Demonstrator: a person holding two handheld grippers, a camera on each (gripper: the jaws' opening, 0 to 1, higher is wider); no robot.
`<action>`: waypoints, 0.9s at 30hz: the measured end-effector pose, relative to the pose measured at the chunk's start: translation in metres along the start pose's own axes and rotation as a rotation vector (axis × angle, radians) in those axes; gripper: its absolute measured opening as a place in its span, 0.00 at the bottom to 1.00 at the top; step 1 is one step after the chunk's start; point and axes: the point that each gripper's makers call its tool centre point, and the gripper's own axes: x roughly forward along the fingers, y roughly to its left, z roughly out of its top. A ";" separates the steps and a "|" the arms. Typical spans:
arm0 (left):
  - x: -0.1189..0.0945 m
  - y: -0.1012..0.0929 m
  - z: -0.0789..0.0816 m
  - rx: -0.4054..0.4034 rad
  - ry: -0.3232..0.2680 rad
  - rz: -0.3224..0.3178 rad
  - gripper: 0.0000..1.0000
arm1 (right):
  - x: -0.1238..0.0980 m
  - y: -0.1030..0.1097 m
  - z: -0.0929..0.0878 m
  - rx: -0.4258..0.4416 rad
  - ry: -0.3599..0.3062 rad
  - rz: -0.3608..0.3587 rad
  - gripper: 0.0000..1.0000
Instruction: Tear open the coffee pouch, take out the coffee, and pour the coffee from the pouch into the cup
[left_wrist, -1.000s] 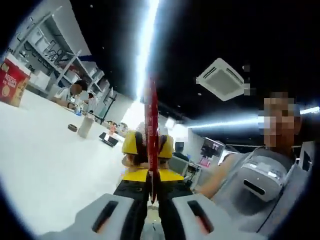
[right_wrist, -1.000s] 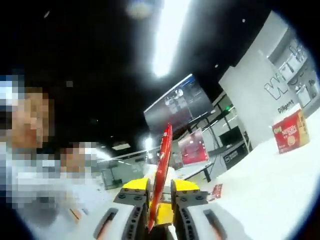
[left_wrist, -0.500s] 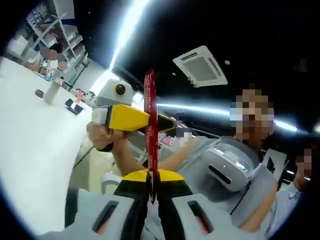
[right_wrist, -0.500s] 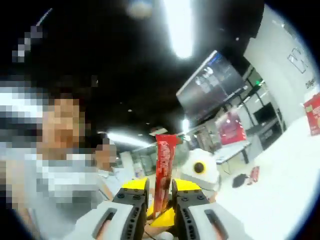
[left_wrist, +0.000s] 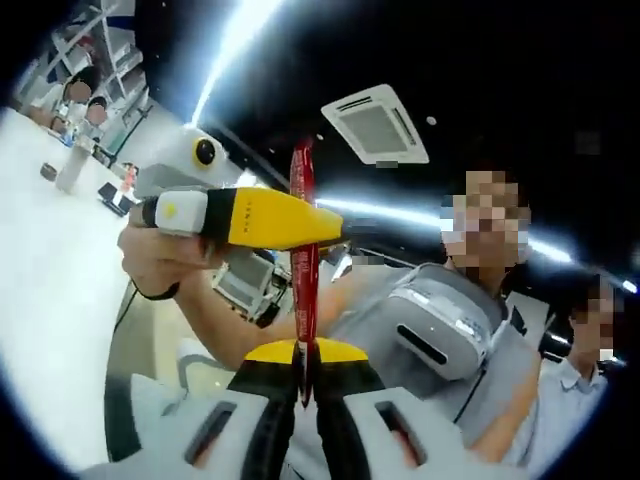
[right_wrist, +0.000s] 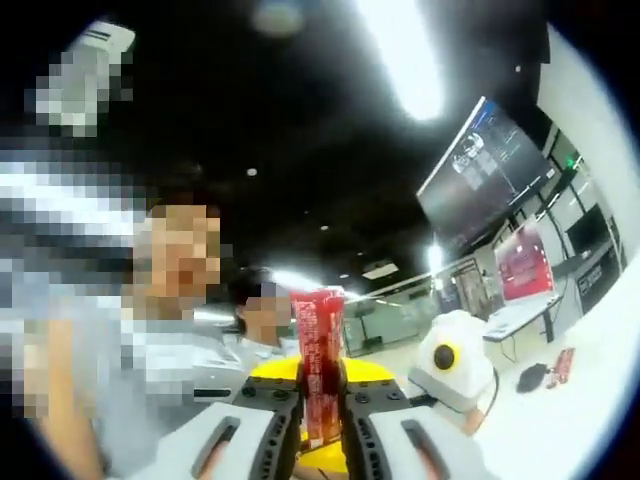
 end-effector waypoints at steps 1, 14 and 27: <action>-0.003 0.012 0.003 0.100 -0.020 0.066 0.08 | -0.003 -0.008 0.002 -0.007 -0.003 -0.046 0.12; -0.081 0.126 0.055 0.379 -0.049 0.886 0.28 | -0.070 -0.123 0.026 -0.221 -0.016 -0.791 0.10; -0.101 0.134 0.074 0.599 -0.023 1.208 0.18 | -0.080 -0.140 0.040 -0.379 -0.087 -0.975 0.10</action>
